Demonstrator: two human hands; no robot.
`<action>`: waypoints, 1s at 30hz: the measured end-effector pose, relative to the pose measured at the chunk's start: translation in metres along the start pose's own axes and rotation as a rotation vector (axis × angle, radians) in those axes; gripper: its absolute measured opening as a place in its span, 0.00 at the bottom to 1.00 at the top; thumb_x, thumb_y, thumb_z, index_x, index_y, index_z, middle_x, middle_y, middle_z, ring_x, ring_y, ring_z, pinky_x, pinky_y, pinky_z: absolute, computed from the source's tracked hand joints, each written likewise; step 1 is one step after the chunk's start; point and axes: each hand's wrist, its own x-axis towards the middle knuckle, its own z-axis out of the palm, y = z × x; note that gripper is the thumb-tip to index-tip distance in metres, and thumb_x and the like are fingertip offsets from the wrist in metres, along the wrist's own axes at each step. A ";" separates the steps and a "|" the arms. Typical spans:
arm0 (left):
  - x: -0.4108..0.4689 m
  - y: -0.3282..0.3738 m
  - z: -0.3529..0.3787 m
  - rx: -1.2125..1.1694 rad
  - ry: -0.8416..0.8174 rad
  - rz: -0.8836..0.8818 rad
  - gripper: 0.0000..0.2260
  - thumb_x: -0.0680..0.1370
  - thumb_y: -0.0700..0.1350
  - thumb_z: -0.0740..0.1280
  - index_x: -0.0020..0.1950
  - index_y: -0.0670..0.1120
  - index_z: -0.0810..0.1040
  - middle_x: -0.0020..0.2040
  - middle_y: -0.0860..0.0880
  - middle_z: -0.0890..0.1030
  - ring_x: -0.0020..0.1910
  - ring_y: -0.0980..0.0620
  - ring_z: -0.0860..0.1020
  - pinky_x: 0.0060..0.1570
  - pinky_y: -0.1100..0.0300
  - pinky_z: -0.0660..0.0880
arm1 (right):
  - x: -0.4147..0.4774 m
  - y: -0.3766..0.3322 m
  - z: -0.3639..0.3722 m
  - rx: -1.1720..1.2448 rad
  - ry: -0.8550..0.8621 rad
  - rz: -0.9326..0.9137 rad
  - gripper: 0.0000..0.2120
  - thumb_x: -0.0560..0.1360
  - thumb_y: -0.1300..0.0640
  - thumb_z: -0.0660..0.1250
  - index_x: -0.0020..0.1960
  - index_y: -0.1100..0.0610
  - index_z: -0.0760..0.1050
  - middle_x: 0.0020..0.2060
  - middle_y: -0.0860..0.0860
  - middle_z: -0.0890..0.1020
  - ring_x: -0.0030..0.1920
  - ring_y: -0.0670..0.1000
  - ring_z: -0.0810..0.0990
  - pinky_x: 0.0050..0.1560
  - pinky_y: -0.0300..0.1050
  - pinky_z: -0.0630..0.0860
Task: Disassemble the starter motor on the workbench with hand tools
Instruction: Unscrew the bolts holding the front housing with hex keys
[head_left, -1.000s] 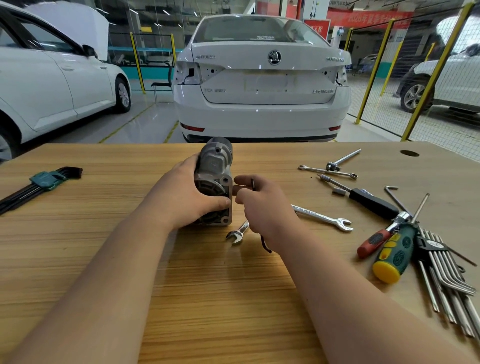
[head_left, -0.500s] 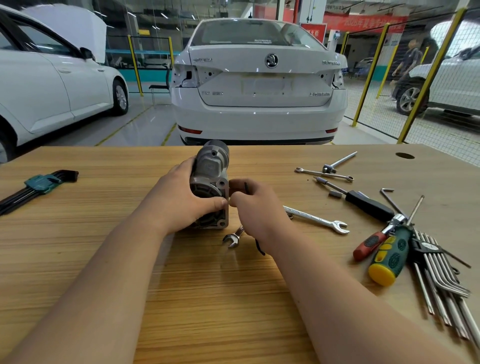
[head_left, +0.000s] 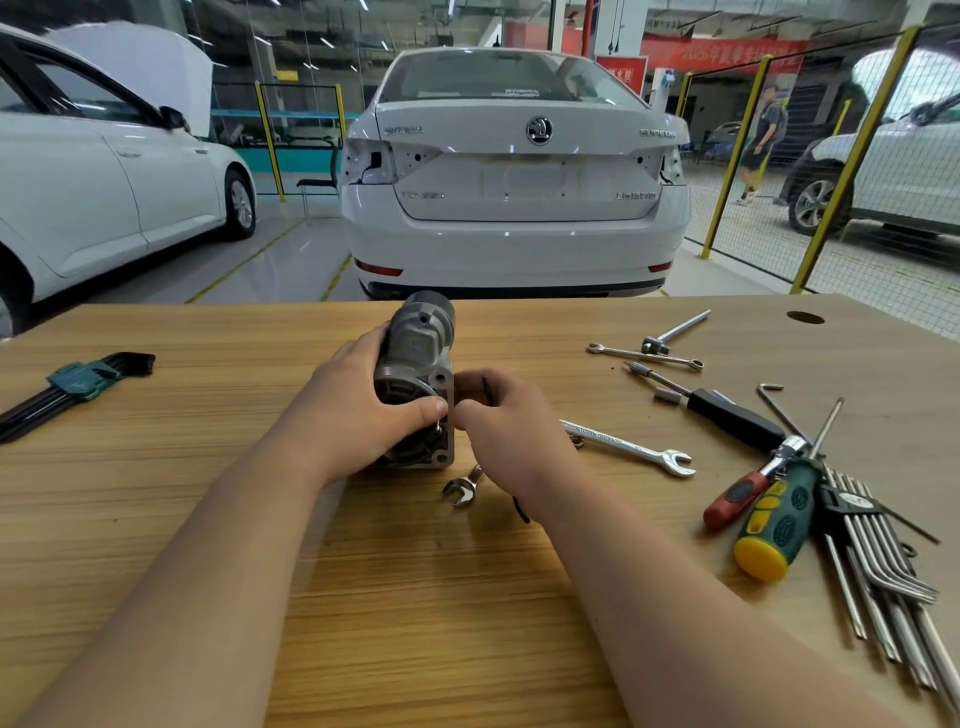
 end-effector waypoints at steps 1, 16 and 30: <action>0.001 0.000 -0.001 -0.001 0.003 0.001 0.40 0.67 0.56 0.76 0.75 0.55 0.63 0.67 0.55 0.73 0.63 0.53 0.72 0.60 0.55 0.72 | 0.001 0.000 0.000 -0.008 -0.001 -0.008 0.13 0.74 0.60 0.63 0.56 0.49 0.79 0.42 0.50 0.83 0.27 0.37 0.77 0.26 0.32 0.71; -0.002 0.003 -0.001 -0.012 0.001 -0.018 0.41 0.65 0.54 0.78 0.74 0.56 0.64 0.65 0.54 0.74 0.61 0.52 0.74 0.60 0.53 0.73 | -0.002 0.002 0.008 -0.291 0.078 -0.104 0.16 0.74 0.51 0.66 0.61 0.46 0.71 0.53 0.42 0.76 0.50 0.43 0.75 0.45 0.37 0.72; 0.000 0.001 -0.001 -0.019 -0.014 -0.001 0.41 0.69 0.52 0.77 0.77 0.55 0.61 0.70 0.53 0.70 0.66 0.51 0.71 0.66 0.50 0.69 | -0.005 0.001 0.016 -0.875 0.120 -0.249 0.13 0.76 0.43 0.63 0.44 0.52 0.77 0.34 0.47 0.77 0.38 0.52 0.76 0.30 0.43 0.66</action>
